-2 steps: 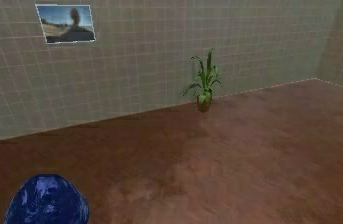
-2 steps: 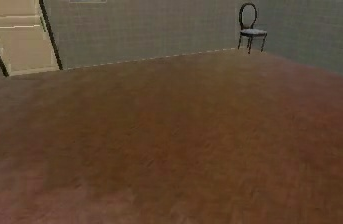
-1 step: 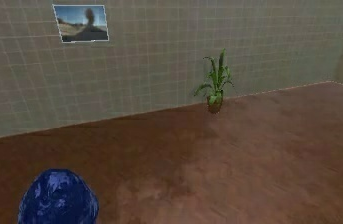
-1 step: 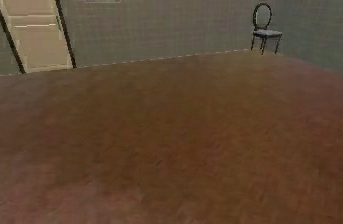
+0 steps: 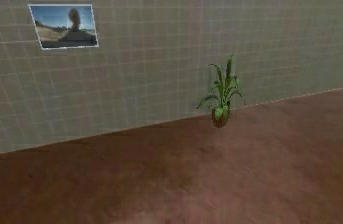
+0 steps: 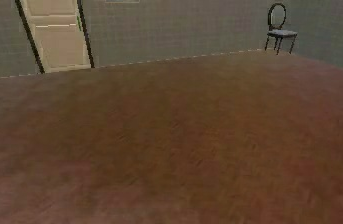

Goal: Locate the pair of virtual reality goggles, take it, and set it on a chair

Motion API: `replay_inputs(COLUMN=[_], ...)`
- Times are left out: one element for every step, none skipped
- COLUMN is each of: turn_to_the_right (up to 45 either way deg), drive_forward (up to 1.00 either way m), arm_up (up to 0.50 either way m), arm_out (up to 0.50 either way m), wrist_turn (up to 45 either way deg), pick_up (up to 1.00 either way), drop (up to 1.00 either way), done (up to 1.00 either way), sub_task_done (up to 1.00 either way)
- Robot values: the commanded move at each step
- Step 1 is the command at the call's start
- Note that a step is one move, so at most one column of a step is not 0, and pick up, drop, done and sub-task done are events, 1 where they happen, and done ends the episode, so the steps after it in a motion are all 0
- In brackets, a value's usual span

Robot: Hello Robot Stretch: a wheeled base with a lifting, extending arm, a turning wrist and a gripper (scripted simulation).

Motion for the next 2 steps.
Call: replay_inputs(turn_to_the_right=[-3.0, 0.0], drive_forward=[0.00, 0.50], arm_up=[0.00, 0.00], arm_out=[0.00, 0.00], wrist_turn=[0.0, 0.0], pick_up=[0.00, 0.00], drop=[0.00, 0.00], done=[0.00, 0.00], sub_task_done=[0.00, 0.00])
